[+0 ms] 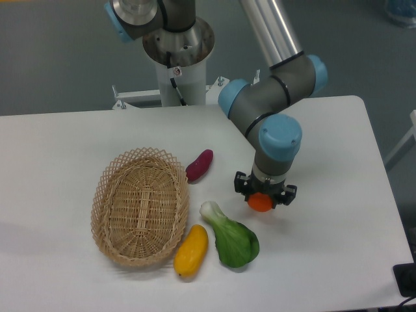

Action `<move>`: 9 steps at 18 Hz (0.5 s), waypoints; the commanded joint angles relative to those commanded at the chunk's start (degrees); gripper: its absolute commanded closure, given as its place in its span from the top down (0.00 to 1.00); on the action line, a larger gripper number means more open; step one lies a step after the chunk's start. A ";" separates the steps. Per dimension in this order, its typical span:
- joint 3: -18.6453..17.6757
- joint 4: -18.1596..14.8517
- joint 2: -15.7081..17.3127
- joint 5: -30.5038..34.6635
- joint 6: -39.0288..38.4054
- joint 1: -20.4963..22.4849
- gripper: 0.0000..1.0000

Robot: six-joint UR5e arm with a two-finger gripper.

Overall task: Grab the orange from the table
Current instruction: 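Lift the held orange up off the table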

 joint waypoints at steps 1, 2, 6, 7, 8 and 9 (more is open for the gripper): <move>1.23 0.00 0.18 -0.87 0.00 0.88 0.40; 2.11 -0.09 0.26 -1.14 0.00 1.50 0.40; 3.35 -0.18 1.93 -1.32 2.71 4.05 0.40; 3.35 -0.18 2.28 -1.32 4.55 4.57 0.40; 3.52 -0.18 2.55 -1.23 6.75 5.62 0.41; 3.70 -0.26 2.81 -1.23 7.38 6.16 0.41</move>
